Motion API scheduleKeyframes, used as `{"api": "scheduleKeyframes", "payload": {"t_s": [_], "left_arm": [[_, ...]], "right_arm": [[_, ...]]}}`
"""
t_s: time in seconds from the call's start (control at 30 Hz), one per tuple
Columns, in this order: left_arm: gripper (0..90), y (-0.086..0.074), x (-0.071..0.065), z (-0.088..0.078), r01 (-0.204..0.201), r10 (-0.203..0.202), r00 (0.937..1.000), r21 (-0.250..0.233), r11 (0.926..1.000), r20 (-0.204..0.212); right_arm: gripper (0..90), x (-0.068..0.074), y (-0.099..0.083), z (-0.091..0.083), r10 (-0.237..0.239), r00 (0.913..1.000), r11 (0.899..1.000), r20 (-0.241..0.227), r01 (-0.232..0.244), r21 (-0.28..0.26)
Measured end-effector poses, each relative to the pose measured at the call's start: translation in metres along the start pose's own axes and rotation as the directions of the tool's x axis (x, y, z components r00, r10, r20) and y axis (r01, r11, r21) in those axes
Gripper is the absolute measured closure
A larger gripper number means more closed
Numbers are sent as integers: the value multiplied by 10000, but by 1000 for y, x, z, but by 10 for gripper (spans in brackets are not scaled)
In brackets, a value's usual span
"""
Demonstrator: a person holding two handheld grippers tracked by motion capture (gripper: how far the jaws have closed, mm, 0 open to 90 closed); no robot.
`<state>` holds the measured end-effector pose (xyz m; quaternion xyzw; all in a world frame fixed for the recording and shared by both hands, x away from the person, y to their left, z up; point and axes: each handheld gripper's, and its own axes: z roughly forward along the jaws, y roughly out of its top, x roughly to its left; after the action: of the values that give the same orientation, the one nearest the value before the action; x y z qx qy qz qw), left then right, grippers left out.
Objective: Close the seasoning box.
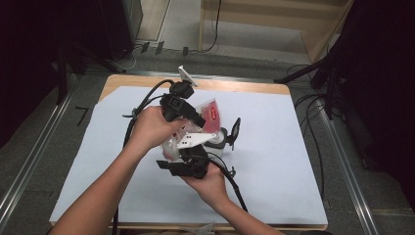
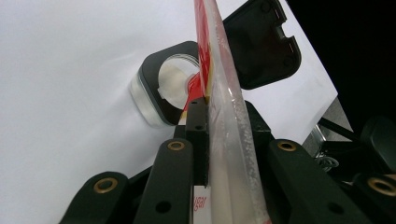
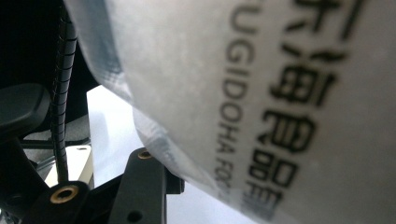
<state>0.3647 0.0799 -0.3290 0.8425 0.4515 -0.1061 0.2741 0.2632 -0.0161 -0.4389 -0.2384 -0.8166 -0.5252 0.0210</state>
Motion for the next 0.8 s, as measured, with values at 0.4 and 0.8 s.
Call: {"api": "scheduleKeyframes", "payload": {"t_s": [0.4,0.8], "left_arm": [[783,-3,1,0,27,-27,10000,-58,10000,47],[781,-5,0,0,86,-85,10000,-101,9999,30]], "right_arm": [[630,1,-1,1,-74,10000,10000,47,73,67],[631,2,-2,0,-137,9999,9998,45,136,174]]}}
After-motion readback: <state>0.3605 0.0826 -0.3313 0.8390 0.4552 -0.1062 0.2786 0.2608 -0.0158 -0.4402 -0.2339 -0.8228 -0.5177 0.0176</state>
